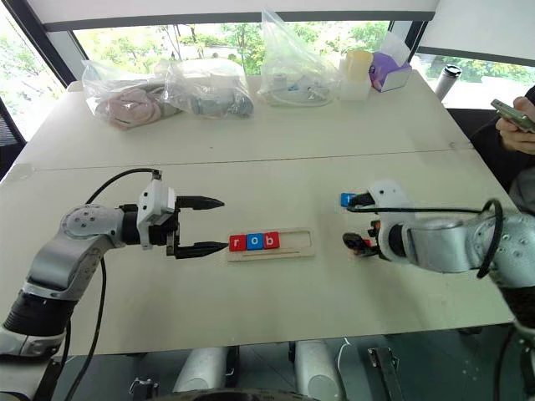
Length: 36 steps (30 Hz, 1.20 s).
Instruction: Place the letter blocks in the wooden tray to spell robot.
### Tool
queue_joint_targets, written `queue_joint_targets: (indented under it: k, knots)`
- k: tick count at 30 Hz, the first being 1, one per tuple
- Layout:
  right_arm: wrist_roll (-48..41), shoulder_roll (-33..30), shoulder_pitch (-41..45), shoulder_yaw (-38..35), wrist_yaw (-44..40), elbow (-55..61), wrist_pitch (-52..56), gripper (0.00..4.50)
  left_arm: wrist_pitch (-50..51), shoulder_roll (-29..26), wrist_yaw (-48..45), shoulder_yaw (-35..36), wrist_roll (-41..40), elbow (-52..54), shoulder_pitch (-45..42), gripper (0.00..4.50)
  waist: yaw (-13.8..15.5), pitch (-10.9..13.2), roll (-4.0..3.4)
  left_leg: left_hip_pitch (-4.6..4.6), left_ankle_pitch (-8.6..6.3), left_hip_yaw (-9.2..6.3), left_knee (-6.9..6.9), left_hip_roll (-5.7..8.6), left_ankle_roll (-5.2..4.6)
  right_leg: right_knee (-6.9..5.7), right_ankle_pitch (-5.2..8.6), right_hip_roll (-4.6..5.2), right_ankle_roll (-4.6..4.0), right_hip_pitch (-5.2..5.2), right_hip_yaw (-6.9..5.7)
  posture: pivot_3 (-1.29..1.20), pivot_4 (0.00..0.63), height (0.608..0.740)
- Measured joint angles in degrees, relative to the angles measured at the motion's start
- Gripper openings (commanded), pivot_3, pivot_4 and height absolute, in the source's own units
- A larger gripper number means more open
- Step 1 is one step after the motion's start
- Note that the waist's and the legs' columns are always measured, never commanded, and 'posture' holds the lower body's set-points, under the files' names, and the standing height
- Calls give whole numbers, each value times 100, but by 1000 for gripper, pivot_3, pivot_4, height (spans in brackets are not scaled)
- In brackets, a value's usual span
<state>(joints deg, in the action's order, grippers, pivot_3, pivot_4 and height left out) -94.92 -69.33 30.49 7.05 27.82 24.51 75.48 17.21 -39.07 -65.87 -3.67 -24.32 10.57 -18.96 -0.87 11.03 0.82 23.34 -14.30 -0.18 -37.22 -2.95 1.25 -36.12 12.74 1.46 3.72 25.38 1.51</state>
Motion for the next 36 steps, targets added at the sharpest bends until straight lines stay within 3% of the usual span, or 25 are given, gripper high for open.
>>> queue_joint_targets:
  k: [2, 5, 8, 10, 17, 27, 30, 35, 36]
  knots:
    - [1722, -926, -63, 473, -2014, 550, -633, 4475, 2, 9, 11, -2, 0, 23, 0, 4500, 67, 1, -2, 6, 0, -5, 6, 0, 1, 6, 8, 2, 5, 5, -10, 0, 150, 740]
    - [3997, -1694, -727, 969, -4403, 437, -2352, 4475, 17, 34, 33, -9, 3, 29, -20, 4500, 57, 0, 0, 8, -2, 11, 7, 3, 1, 19, 13, 9, 10, 2, -8, 0, 150, 740]
    - [5900, -1785, -1361, 1359, -6125, -352, -4364, 4475, 28, 46, 77, -8, 3, 34, -32, 4500, 12, 1, -1, 7, -2, 31, 2, 6, 1, 20, 10, 17, 13, 2, 3, 0, 150, 740]
    - [6573, -1556, -1440, 1392, -6950, -951, -5364, 4475, 49, 53, 105, -9, 3, 39, -34, 4500, -29, 1, -1, -1, -2, 39, -2, 4, 1, 10, 9, 13, 14, 3, 10, 0, 150, 740]
    - [7594, -377, -892, 1337, -8800, -2757, -6639, 4475, 144, 44, 174, -1, 1, 160, -19, 4500, -13, 2, -2, -12, -1, 24, -6, 2, 1, -11, 2, -2, 4, 0, 10, 0, 150, 740]
    - [8073, 345, -655, 1058, -9867, -3440, -6595, 4475, 266, -94, 290, 50, -8, 414, 142, 4500, 14, 2, -2, -9, -1, 23, -8, 3, 1, -11, -6, 0, -7, -4, 10, 0, 150, 740]
    - [8183, 434, -663, 967, -9981, -3459, -6555, 3683, 267, -137, 298, 113, -14, 443, 194, 4500, 11, 2, -2, -10, -1, 23, -10, 3, 1, -11, -5, 0, -6, -6, 10, 0, 150, 740]
    - [8259, 630, -684, 799, -10042, -3369, -6285, 1188, 268, -151, 325, 121, -14, 506, 253, 4500, 8, 2, -2, -15, 0, 23, -11, 3, 2, -13, -7, 0, -6, -10, 10, 0, 150, 740]
    - [8272, 676, -689, 774, -10052, -3323, -6210, 1105, 269, -151, 332, 121, -14, 512, 256, 4500, 7, 2, -2, -15, 0, 22, -11, 3, 1, -13, -7, -1, -6, -11, 10, 0, 150, 740]
